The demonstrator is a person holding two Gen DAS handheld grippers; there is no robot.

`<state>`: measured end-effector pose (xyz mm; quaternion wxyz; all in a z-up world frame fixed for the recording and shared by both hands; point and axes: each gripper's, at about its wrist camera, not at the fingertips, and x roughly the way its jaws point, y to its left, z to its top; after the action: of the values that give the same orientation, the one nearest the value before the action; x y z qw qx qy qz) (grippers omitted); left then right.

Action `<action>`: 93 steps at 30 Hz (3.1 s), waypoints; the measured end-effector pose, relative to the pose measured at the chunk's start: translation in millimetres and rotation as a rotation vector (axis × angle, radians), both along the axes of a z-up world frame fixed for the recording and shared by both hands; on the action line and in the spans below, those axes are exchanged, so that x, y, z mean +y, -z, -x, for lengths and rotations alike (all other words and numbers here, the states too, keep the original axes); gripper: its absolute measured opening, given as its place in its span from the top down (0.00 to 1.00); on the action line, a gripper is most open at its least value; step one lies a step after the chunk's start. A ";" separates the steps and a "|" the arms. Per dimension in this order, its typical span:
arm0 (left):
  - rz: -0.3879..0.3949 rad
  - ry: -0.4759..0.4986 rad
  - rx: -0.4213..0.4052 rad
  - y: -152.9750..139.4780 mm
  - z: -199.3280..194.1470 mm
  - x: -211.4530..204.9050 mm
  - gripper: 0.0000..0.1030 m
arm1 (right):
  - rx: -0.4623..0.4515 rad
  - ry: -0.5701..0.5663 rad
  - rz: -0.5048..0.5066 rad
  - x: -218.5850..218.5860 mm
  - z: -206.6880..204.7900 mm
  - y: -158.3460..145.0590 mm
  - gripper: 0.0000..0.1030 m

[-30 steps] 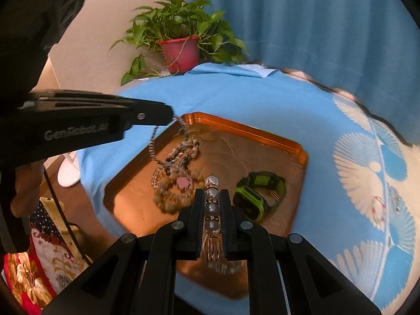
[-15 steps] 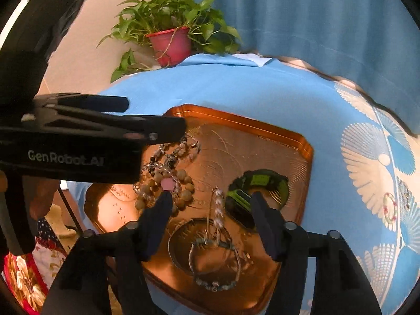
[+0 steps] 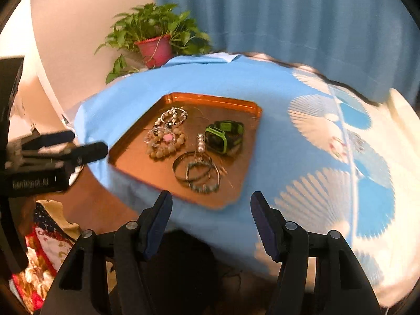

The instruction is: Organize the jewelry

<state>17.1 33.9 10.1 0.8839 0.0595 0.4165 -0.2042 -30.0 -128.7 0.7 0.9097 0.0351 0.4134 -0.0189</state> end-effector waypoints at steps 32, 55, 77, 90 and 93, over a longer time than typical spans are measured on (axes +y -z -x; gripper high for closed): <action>-0.009 0.085 -0.201 -74.5 155.6 -9.5 0.08 | -0.243 0.055 0.009 31.4 179.3 -91.3 0.35; -0.092 0.121 -0.158 -48.8 125.8 -51.7 0.06 | -0.164 0.133 -0.028 -12.4 157.3 -58.4 0.34; -0.166 0.225 -0.050 -2.0 36.7 -176.6 0.06 | -0.018 0.341 -0.063 -150.3 110.2 1.7 0.34; -0.131 0.368 0.058 43.8 -97.1 -321.2 0.06 | 0.022 0.423 -0.068 -296.9 3.0 36.2 0.34; -0.126 0.394 0.137 65.7 -122.6 -348.8 0.07 | 0.030 0.410 -0.060 -324.9 -33.0 43.8 0.34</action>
<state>139.7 -314.8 -55.6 0.7912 0.1806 0.4678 -0.3500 3.0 -453.6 -43.1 0.8790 0.1453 0.4115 -0.1921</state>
